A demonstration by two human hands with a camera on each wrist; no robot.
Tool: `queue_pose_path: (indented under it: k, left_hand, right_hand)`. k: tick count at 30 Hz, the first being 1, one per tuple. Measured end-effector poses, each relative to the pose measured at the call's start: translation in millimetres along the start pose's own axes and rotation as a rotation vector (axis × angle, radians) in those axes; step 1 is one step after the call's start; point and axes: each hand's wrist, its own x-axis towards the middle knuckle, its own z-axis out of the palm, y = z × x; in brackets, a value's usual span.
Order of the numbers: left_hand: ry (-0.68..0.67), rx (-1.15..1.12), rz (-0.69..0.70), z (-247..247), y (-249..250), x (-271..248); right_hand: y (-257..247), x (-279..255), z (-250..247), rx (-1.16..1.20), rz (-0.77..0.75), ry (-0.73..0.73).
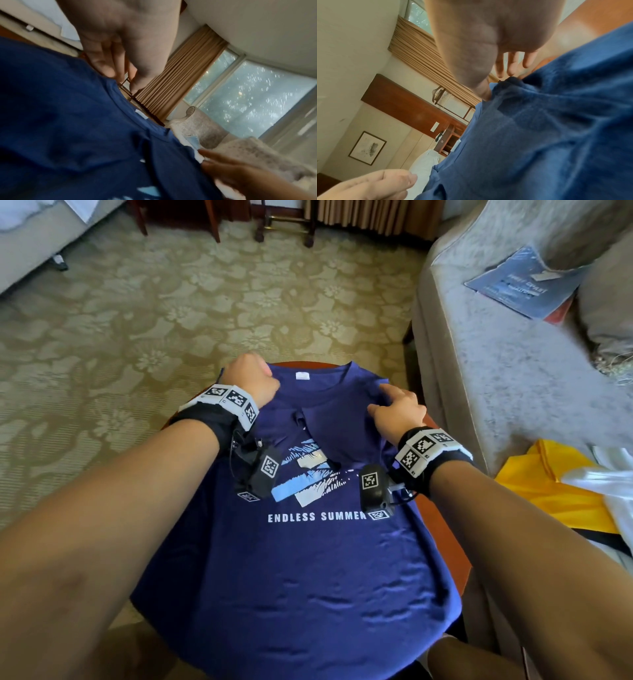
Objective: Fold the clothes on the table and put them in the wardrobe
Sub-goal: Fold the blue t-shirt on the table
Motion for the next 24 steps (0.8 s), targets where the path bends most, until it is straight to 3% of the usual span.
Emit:
queue_pose_path:
  k: [4,10,12,24]
  left_hand:
    - [0.104,0.155,0.01,-4.5,-23.9,17.4]
    - [-0.067,0.025,-0.209,-4.9,-39.6,37.3]
    - [-0.057,0.003,-0.235,-4.6,-41.8,42.4]
    - [0.053,-0.02,-0.14,7.2,-39.0,69.3]
  right_hand:
    - [-16.5,11.2,7.6,-0.048,-0.02,0.086]
    - [-27.8,39.0,9.8,-0.062,0.063,0.028]
    - [-31.6,47.8,9.1,-0.079,0.09,0.042]
    - [-28.1,69.8,4.7,0.083,0.105,0.059]
